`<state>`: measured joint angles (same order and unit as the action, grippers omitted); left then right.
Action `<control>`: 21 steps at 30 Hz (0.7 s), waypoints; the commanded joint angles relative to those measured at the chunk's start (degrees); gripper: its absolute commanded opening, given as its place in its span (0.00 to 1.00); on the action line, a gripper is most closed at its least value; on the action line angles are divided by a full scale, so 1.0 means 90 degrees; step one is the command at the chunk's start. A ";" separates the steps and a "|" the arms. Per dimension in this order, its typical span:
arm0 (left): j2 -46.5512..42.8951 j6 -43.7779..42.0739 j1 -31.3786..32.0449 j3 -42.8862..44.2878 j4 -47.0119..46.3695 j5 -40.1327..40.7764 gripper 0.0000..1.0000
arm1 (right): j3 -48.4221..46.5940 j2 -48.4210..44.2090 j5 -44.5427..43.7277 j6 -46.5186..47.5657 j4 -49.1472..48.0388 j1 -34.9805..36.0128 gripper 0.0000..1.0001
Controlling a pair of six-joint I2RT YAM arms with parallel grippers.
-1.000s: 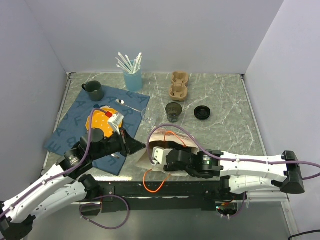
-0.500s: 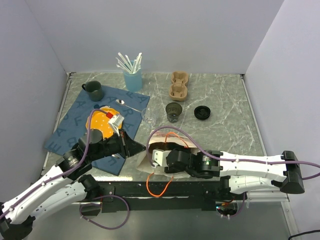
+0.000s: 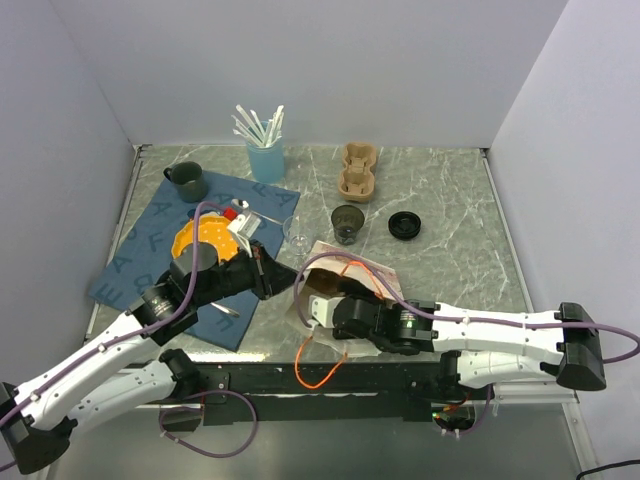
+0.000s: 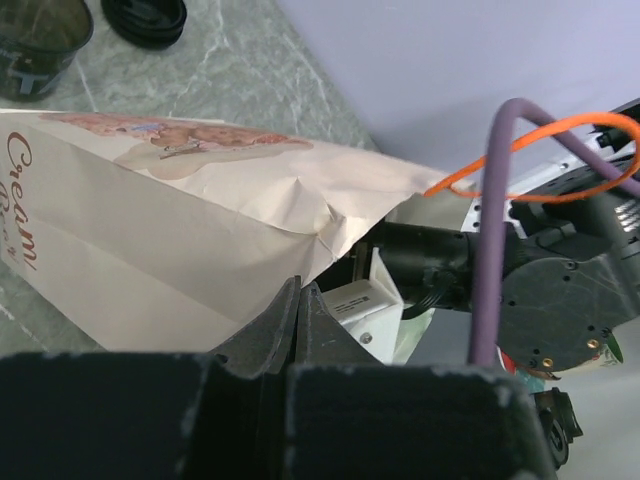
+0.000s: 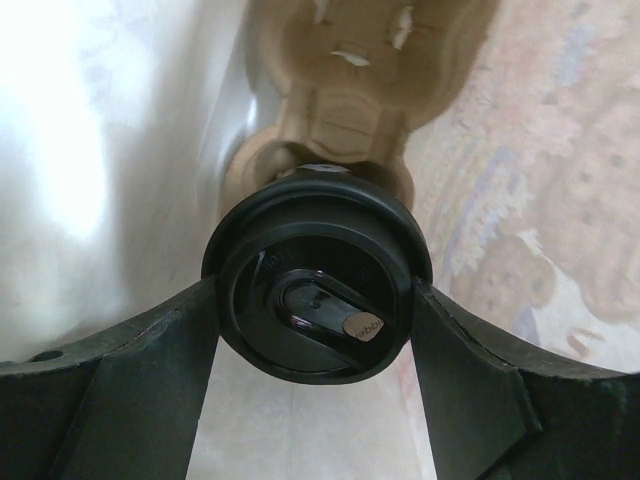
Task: Pack the takeout coffee
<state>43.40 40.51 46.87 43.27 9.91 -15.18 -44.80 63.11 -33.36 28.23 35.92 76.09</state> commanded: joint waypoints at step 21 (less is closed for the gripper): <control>-0.0496 0.0303 0.0026 -0.0725 -0.0505 -0.0481 0.01 | 0.0495 -0.0450 0.0065 -0.0031 -0.0828 -0.0594 0.44</control>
<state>40.25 41.91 46.87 38.15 8.10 -17.34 -42.04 60.82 -30.68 28.25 31.40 71.09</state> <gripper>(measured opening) 0.019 0.774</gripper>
